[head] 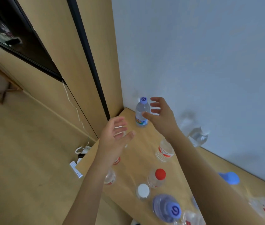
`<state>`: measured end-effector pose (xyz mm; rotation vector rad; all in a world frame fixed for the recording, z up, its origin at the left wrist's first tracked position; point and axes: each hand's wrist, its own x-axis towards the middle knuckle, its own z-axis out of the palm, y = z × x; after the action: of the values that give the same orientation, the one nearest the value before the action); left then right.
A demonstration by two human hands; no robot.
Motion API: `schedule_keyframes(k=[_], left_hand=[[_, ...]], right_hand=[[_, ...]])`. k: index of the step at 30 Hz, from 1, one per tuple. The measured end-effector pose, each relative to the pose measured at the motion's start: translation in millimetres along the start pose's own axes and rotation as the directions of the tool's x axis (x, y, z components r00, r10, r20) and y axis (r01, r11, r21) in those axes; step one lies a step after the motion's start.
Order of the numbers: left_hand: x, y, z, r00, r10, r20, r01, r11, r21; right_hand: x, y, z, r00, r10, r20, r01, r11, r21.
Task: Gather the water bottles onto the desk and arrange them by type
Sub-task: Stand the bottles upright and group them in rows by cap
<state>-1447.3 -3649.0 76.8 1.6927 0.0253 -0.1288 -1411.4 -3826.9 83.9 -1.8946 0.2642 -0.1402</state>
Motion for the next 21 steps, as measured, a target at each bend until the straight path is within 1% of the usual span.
schedule_keyframes(k=[2, 5, 8, 11, 15, 21], left_hand=[[13, 0, -2, 1.000, -0.004, -0.001, 0.004, 1.000, 0.002], [29, -1, -5, 1.000, -0.010, -0.015, 0.010, 1.000, -0.001], [40, 0, -8, 0.999, -0.024, -0.021, 0.024, 1.000, -0.018], [48, -1, -10, 0.999, -0.029, -0.022, 0.029, 0.999, -0.024], [53, -4, -12, 0.999, -0.034, -0.025, 0.034, 0.999, -0.027], [52, -9, -10, 0.998, -0.051, -0.023, 0.050, 0.998, -0.028]], right_hand=[[20, 7, 13, 0.998, 0.061, -0.021, -0.061, 0.998, 0.000], [47, 19, 30, 0.987, 0.145, -0.065, -0.149, 0.987, -0.052], [68, 34, 46, 0.975, 0.200, -0.099, -0.212, 0.969, -0.124], [83, 49, 61, 0.960, 0.256, -0.115, -0.270, 0.954, -0.131], [96, 70, 75, 0.950, 0.251, -0.188, -0.280, 0.949, -0.147], [102, 96, 85, 0.944, 0.236, -0.229, -0.254, 0.966, -0.052]])
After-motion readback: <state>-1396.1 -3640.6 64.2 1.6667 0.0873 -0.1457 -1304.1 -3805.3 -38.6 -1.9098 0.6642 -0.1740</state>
